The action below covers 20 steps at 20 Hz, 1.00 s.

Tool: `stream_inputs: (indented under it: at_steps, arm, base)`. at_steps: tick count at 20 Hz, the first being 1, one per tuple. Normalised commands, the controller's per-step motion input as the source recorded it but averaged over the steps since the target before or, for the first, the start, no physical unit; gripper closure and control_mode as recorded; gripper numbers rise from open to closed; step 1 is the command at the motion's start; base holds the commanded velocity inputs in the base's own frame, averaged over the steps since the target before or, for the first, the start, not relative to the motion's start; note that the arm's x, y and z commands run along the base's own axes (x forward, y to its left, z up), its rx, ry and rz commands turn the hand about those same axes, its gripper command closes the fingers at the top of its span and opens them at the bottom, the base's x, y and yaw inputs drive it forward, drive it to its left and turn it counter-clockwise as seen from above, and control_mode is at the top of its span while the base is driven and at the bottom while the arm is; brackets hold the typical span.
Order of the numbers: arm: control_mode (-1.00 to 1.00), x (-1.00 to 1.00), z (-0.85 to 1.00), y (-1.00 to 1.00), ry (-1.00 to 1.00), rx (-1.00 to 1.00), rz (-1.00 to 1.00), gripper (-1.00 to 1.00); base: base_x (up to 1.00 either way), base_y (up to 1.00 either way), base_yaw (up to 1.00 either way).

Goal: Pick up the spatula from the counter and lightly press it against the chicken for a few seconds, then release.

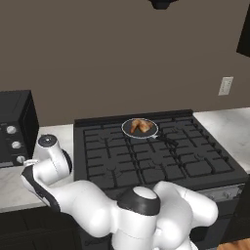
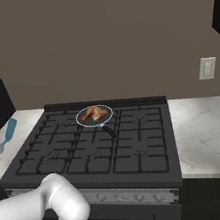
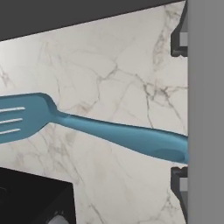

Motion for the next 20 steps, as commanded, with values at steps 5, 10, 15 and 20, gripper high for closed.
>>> stream_inputs:
  at_steps: [5, 10, 15, 20]
  arm:
    - [-1.00, 0.09, -0.14, 0.10, 0.00, 0.00, -0.01, -1.00]
    - [-1.00, 0.12, -0.10, 0.11, 0.00, 0.00, -0.02, -1.00]
    - [-1.00, 0.14, -0.14, 0.14, 0.00, 0.00, -0.02, -1.00]
    - [-1.00, 0.15, -0.15, 0.14, 0.00, 0.00, -0.02, -1.00]
  base:
    - [0.00, 0.00, 0.00]
    - [0.00, 0.00, 0.00]
    - [0.00, 0.00, 0.00]
    - [0.00, 0.00, 0.00]
